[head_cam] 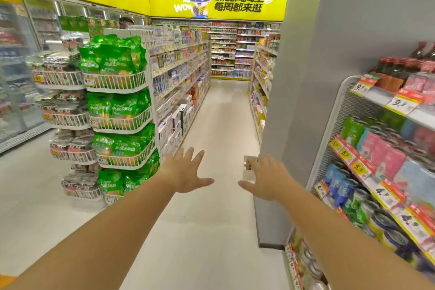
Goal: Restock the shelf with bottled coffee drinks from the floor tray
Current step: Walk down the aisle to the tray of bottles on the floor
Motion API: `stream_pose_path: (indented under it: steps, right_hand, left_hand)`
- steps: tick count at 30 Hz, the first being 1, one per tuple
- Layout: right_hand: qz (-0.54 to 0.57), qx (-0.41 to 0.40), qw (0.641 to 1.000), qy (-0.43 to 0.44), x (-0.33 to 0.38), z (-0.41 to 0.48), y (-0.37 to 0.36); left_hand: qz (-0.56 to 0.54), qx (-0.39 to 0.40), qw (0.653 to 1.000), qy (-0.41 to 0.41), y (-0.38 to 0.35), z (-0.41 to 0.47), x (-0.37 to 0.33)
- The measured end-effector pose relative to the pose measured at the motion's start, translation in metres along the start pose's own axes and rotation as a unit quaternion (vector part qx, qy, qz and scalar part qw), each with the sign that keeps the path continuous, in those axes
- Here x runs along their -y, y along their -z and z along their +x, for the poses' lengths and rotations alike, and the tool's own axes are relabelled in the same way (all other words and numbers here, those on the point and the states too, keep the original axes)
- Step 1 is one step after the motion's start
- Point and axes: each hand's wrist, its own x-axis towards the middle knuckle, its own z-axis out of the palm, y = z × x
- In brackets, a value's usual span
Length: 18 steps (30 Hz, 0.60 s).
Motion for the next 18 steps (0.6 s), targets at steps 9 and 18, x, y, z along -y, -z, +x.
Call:
stream_pose_path:
  steps: [9,18]
  right_hand:
    - [0.022,0.008,1.0,-0.02,-0.049,0.246,-0.003]
    - [0.051,0.005,0.998,-0.036,-0.126,0.481,-0.048]
  left_hand:
    - [-0.009,0.007,1.0,-0.016,0.004,0.255,0.052]
    - [-0.013,0.01,0.999,-0.036,-0.03,0.507,0.049]
